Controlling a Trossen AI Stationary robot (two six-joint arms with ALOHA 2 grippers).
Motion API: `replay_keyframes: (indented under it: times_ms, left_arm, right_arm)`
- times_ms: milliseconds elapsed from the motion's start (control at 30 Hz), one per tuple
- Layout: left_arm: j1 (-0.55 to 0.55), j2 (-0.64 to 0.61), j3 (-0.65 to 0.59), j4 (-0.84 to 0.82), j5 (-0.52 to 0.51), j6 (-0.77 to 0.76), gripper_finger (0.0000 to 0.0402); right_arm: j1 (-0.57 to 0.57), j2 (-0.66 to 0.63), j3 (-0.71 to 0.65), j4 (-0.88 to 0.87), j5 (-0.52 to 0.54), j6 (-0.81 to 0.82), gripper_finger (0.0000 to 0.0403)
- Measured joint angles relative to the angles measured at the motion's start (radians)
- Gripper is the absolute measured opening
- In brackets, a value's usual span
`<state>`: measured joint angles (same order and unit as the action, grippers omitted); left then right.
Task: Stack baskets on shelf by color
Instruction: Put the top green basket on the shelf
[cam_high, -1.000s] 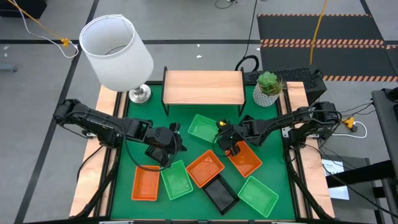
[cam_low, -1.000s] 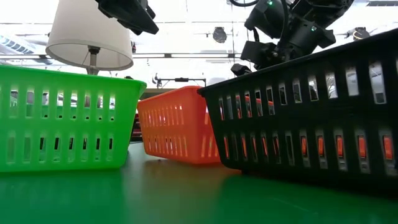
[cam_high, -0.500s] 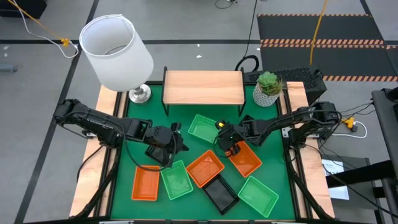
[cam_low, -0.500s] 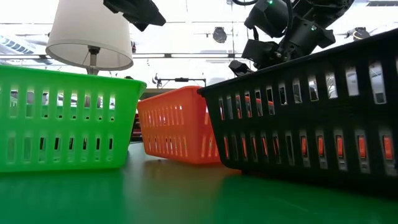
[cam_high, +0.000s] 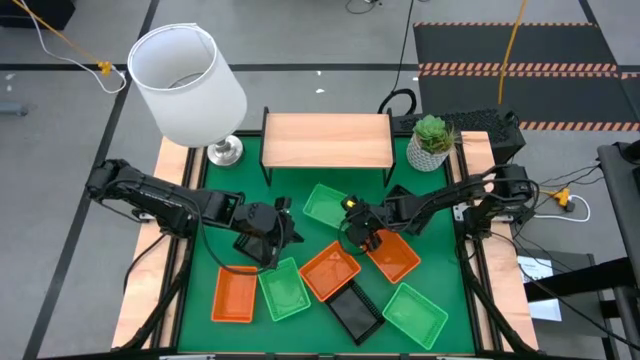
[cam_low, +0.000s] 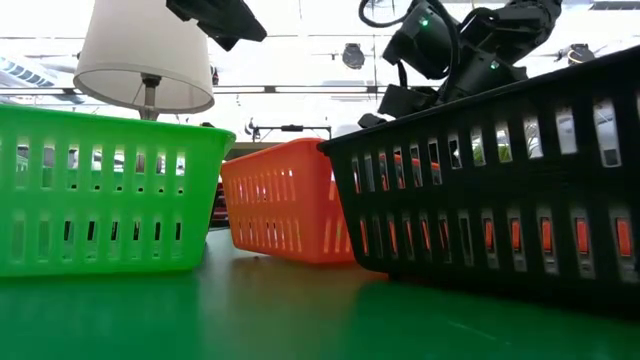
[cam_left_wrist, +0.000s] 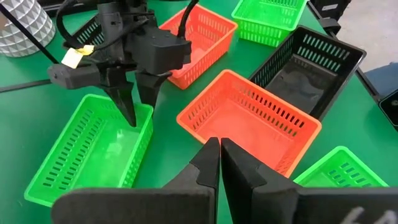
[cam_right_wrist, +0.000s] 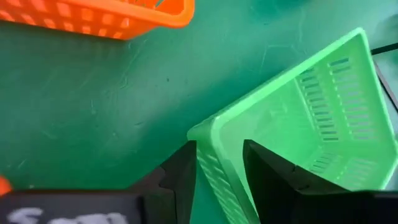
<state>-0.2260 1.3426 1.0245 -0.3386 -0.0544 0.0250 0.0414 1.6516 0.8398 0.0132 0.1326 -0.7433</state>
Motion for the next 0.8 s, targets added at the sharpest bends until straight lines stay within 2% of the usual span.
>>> replay_keyframes:
  times_ms: [300, 467, 600, 800]
  left_arm:
    - [0.0, 0.0, 0.0, 0.0, 0.0, -0.001, 0.0019]
    - [0.0, 0.0, 0.0, 0.022, 0.0, -0.008, 0.0019]
    - [0.0, 0.0, 0.0, 0.074, 0.0, -0.008, 0.0019]
    - [0.0, 0.0, 0.0, 0.128, -0.001, -0.001, 0.0019]
  right_arm:
    - [0.026, -0.058, 0.0, -0.018, 0.022, 0.002, 0.0014]
    - [0.072, -0.107, 0.0, -0.017, 0.109, 0.003, 0.0017]
    - [0.105, -0.149, 0.0, -0.017, 0.135, 0.031, 0.0016]
    - [0.161, -0.221, 0.0, 0.002, 0.215, 0.135, 0.0008]
